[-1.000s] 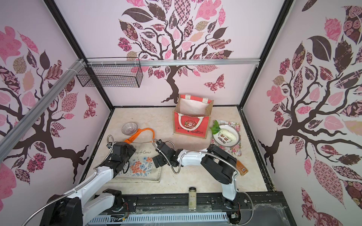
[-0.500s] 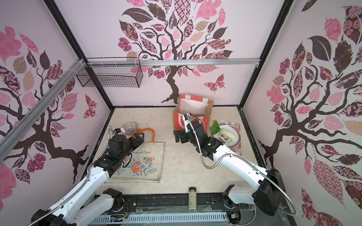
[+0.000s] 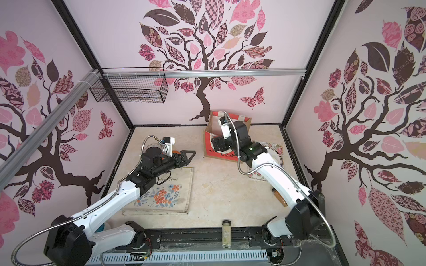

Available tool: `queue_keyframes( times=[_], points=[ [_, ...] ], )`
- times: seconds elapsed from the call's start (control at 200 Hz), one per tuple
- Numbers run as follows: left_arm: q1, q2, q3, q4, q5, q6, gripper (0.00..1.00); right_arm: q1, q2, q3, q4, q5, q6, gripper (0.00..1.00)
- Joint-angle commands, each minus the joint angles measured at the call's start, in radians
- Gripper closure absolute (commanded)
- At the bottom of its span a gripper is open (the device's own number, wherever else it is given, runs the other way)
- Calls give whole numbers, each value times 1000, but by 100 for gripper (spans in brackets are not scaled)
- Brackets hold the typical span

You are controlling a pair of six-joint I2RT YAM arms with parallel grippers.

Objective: Put away the canvas bag
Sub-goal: Move the canvas bag to the center of the board.

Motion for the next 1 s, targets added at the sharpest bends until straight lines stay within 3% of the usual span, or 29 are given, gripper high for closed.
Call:
queue_keyframes(
  times=[0.0,0.1,0.265,0.36,0.54,0.61,0.81,0.995],
  points=[
    [2,-22,48,24,52,44,2,-1,126,151,-140,-38,-238,4],
    [8,-44,28,7,80,57,2,-5,220,217,-187,-98,-342,10],
    [46,-56,40,-82,178,99,2,-6,316,268,-187,-111,-357,18],
    [77,-83,22,-101,187,93,2,-2,345,260,-139,-172,-351,37],
    [123,-128,-5,-127,179,82,2,7,357,265,-138,-121,-350,68],
    [125,-133,-5,-141,171,87,2,7,331,255,-143,-115,-359,75],
    [127,-128,18,-190,168,126,2,12,230,238,-228,-139,-354,85],
    [125,-203,6,-187,183,185,2,100,69,51,-211,-104,-305,87]
  ],
)
